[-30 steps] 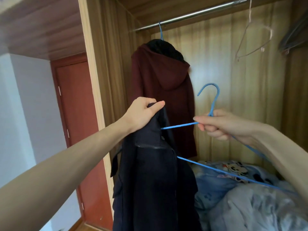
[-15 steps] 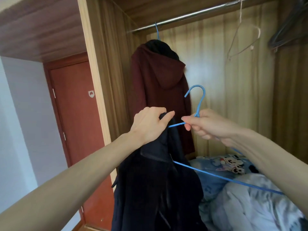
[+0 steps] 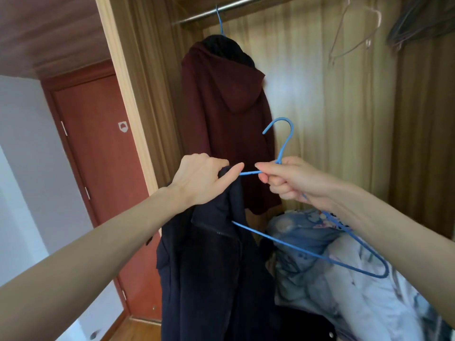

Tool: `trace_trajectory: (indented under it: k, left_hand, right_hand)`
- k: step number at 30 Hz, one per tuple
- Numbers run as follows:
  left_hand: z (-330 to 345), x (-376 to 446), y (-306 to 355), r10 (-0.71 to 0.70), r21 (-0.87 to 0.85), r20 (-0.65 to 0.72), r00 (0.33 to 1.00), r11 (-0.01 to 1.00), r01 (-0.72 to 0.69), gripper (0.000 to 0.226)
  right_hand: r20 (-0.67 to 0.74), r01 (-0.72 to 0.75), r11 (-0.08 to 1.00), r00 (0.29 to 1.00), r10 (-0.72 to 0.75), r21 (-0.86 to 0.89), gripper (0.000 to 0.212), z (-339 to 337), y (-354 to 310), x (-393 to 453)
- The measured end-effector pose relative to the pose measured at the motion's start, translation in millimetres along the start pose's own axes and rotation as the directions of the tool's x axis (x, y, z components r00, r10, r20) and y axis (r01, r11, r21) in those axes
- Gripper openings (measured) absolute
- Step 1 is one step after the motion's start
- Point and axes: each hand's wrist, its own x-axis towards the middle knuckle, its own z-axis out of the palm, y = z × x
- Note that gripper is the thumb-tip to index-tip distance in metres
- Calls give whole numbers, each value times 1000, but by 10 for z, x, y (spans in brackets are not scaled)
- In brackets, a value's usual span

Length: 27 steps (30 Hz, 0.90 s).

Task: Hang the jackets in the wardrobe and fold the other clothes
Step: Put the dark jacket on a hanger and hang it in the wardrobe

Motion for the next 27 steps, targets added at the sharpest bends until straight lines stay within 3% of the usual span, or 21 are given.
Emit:
trace_trajectory:
  k: [2,5,10,14,17,19,22,25,27]
  left_hand:
    - [7,-55,0,-34,-24,25,999,999,35,73]
    - [-27,-105,-62,-98,-63,47,994,993,100,77]
    - [-127,-130,-216,-229,-127,49,972,964,233,81]
    - [-231,-131,-262,-318,-239,40,947,917,318,76]
    - [-287,-124,-290,-364,-354,29,931,867,350,73]
    - [-307,-109,-240,-359,-360,23,933,868,343,72]
    - [-326,-75,-119,-354,-369,23,935,866,337,72]
    - [-349,-62,-75,-363,-392,20,931,854,341,73]
    - [-364,-78,-124,-384,-411,24,923,838,359,74]
  right_hand:
    - [146,-83,996,986,77,35,36,-65,-40,-16]
    - [333,-210,977,925,182,48,61,-317,31,-38]
    - [377,-309,945,867,325,-105,31,-359,564,-35]
    - [507,-296,948,803,313,-115,37,-161,811,-114]
    - [380,-218,959,884,273,-181,31,109,886,-151]
    - [275,-86,946,945,177,-312,27,357,916,-140]
    - [128,104,759,991,-27,-643,26,645,917,-114]
    - [3,69,568,993,-117,-820,22,727,1032,-31]
    - [-8,69,616,993,-121,-785,24,658,1186,21]
